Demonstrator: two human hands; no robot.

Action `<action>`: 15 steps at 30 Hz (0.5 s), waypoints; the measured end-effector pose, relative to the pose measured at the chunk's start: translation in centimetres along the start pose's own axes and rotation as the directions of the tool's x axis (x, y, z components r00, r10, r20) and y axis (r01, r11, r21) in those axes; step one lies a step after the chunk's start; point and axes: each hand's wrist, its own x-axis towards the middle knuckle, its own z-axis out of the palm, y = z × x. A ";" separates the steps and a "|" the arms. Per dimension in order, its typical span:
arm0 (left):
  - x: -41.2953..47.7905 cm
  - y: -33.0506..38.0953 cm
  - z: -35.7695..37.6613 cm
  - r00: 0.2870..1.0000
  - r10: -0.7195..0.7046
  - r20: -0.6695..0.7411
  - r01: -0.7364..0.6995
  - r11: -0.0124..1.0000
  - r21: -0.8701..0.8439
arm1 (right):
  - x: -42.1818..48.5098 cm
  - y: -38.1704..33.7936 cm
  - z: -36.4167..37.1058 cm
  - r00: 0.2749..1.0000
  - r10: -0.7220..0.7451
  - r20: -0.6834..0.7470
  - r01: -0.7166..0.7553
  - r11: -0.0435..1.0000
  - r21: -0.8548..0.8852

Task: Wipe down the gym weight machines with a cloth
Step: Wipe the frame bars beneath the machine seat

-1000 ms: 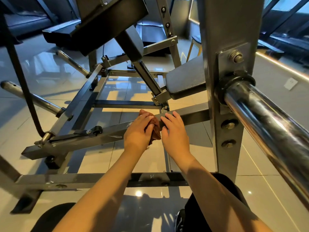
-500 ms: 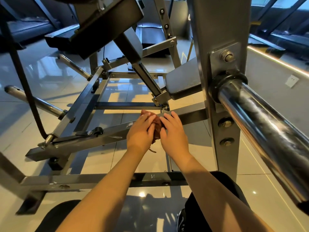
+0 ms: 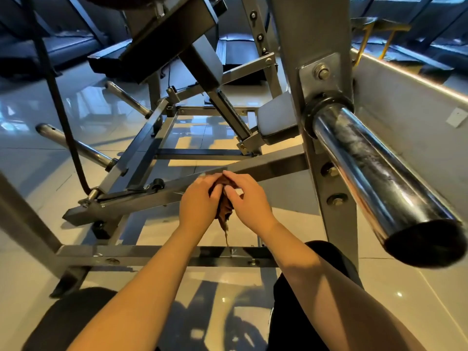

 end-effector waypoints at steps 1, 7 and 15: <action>-0.2 0.5 -0.2 0.999 -0.035 0.021 0.035 0.999 -0.040 | -0.2 -0.3 0.0 1.000 0.019 0.014 -0.019 0.999 0.028; -2.8 -0.7 -1.8 0.969 -0.215 0.125 0.248 0.872 -0.422 | 0.0 -0.9 1.9 0.999 0.030 0.010 -0.031 0.997 0.064; -2.3 -2.2 -3.0 0.912 -0.262 0.317 0.409 0.655 -0.636 | 1.9 -1.9 4.1 0.980 0.195 -0.044 -0.171 0.930 0.326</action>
